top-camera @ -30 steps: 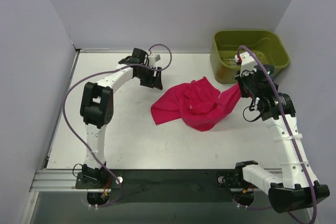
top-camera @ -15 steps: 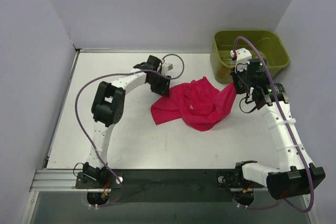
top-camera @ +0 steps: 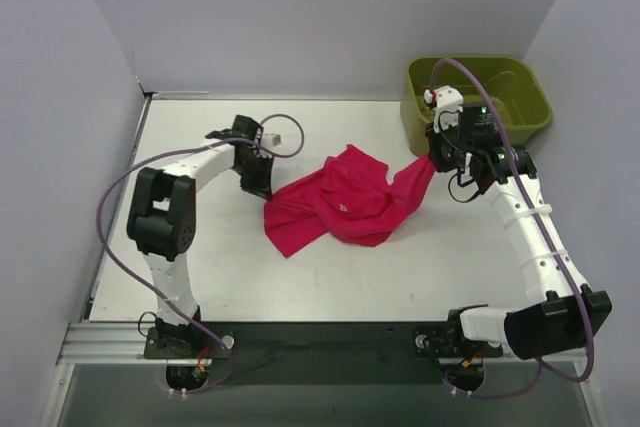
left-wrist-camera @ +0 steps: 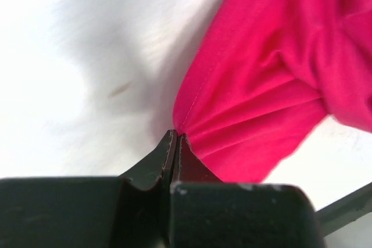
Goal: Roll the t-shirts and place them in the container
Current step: Flatten out the T-shirt at the center of the board.
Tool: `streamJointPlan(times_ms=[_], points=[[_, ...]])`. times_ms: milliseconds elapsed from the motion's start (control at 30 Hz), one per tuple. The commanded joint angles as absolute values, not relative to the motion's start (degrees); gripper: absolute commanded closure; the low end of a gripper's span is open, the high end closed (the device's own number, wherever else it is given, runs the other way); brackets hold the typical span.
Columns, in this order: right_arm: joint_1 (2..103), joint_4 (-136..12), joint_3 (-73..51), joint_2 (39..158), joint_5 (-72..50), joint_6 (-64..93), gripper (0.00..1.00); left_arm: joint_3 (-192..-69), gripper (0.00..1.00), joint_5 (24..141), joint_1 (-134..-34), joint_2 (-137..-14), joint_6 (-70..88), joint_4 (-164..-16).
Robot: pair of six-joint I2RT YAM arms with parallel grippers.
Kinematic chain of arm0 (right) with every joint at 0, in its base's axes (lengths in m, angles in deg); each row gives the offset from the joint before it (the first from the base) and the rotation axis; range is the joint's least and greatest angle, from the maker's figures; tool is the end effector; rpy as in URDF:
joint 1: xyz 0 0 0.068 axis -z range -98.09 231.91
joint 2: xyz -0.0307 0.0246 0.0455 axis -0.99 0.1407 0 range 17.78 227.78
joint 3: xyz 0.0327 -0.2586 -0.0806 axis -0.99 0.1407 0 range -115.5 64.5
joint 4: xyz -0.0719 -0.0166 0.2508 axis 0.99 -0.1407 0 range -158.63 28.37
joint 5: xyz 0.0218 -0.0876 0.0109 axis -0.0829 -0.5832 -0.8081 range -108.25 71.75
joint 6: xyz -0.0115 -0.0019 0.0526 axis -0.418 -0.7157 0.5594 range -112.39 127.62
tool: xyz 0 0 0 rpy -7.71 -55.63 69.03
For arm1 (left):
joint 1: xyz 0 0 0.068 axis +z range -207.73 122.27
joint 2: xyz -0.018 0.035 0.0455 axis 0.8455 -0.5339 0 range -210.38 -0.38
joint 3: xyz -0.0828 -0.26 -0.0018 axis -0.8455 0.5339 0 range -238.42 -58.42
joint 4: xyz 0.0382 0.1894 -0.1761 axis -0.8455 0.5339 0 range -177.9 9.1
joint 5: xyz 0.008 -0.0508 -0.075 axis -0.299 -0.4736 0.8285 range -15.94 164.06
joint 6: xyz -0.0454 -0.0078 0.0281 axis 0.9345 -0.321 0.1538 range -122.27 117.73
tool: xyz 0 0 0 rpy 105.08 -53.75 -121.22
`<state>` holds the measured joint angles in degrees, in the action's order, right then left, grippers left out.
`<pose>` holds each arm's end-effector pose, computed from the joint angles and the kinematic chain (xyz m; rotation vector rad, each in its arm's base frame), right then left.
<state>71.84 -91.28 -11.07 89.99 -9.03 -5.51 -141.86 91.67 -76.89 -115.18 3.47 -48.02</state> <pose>0.2730 0.0543 0.3908 -0.5060 1.9615 0.1295 0.3797 -0.1433 0.1747 0.4041 2.8134 -0.5310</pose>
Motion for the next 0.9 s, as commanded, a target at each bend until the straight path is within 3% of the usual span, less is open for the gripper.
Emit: streamJointPlan(times_ms=[0, 233, 600, 700, 867], points=[[70.0, -88.4, -15.9, 93.2, -7.3, -4.2, 1.0, -136.0, 1.0, 92.4, -69.7, -99.6, 3.5, -41.4], [72.5, -84.9, -20.9, 94.9, -12.7, -0.6, 1.0, -132.1, 1.0, 94.3, -64.5, -82.7, 1.5, -38.5], [72.7, -78.2, -42.2, 102.4, -12.5, -2.8, 1.0, -152.6, 1.0, 87.2, -55.1, -74.6, -7.3, -44.1], [72.8, -80.8, -42.0, 101.7, -13.6, -5.3, 1.0, -156.1, 1.0, 89.6, -55.2, -74.1, -10.2, -39.8], [73.0, -85.4, -28.9, 93.5, -12.7, -8.2, 1.0, -152.4, 1.0, 98.4, -55.2, -73.0, -13.1, -27.8]])
